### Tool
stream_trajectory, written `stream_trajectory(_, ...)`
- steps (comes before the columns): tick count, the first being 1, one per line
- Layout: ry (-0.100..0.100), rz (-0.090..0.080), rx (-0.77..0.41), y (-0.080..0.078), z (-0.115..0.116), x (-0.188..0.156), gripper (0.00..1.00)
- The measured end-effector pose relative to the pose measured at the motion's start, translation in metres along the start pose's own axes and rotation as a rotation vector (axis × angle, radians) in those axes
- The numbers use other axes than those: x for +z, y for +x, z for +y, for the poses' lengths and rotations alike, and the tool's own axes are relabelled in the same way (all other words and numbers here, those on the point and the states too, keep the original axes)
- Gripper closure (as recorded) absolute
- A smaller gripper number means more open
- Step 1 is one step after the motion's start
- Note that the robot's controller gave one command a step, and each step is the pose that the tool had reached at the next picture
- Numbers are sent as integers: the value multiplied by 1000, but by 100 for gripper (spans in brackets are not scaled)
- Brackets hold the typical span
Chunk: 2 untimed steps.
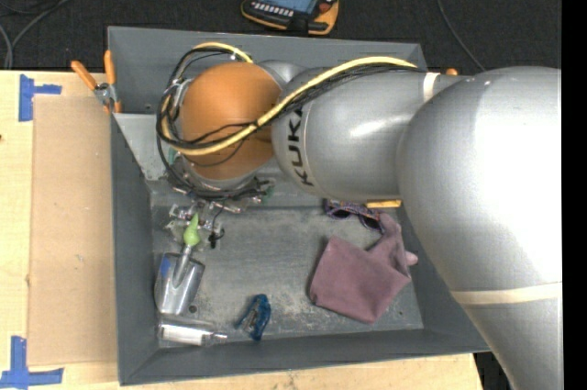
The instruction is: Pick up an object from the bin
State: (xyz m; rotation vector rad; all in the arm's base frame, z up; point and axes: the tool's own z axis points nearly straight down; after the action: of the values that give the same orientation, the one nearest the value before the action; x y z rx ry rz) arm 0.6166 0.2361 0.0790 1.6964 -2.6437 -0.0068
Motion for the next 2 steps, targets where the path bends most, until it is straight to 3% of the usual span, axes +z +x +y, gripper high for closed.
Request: stream_trajectory(2,-1,-1,4,-1,1,-32,100)
